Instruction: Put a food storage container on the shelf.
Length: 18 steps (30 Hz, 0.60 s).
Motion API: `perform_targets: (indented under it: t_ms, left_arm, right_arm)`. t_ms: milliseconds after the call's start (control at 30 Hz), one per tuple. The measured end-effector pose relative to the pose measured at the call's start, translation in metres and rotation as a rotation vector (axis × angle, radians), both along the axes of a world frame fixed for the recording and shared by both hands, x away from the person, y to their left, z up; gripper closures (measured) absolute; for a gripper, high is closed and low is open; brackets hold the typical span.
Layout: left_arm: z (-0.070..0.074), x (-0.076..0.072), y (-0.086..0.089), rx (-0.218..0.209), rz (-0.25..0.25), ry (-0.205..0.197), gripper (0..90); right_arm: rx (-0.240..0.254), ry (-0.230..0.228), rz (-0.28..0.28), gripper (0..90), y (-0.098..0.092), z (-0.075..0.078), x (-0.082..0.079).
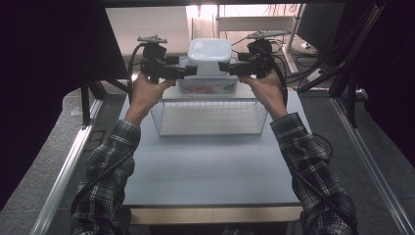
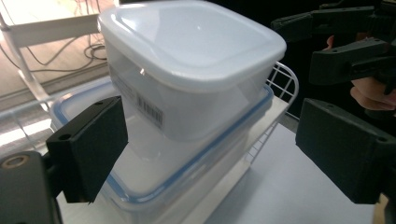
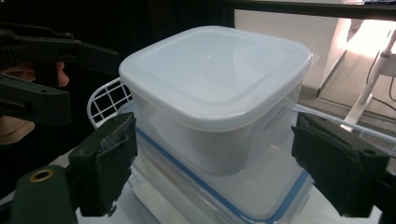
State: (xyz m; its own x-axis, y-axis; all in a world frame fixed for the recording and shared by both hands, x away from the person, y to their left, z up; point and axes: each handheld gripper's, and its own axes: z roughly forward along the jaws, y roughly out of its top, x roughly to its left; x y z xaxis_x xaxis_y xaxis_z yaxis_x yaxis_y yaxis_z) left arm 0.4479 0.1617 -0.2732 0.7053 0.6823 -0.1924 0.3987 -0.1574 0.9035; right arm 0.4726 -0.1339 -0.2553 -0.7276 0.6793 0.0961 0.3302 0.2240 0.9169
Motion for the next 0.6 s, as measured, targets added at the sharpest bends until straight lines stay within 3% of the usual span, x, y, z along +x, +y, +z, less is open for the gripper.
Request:
perform_targets:
  t_ms: [200,467,600]
  left_arm:
    - [-0.012,-0.009,0.001,-0.008,-0.026,0.006,7.3]
    - [-0.028,-0.028,-0.004,0.056,-0.042,-0.043,5.0]
    - [-0.038,-0.037,-0.006,0.077,-0.05,-0.046,4.5]
  right_arm:
    - [-0.012,-0.004,0.019,9.5,-0.004,-0.01,-0.009]
    - [-0.019,-0.01,0.059,7.8,-0.009,-0.025,-0.025]
    - [-0.025,-0.017,0.077,7.6,-0.011,-0.034,-0.035]
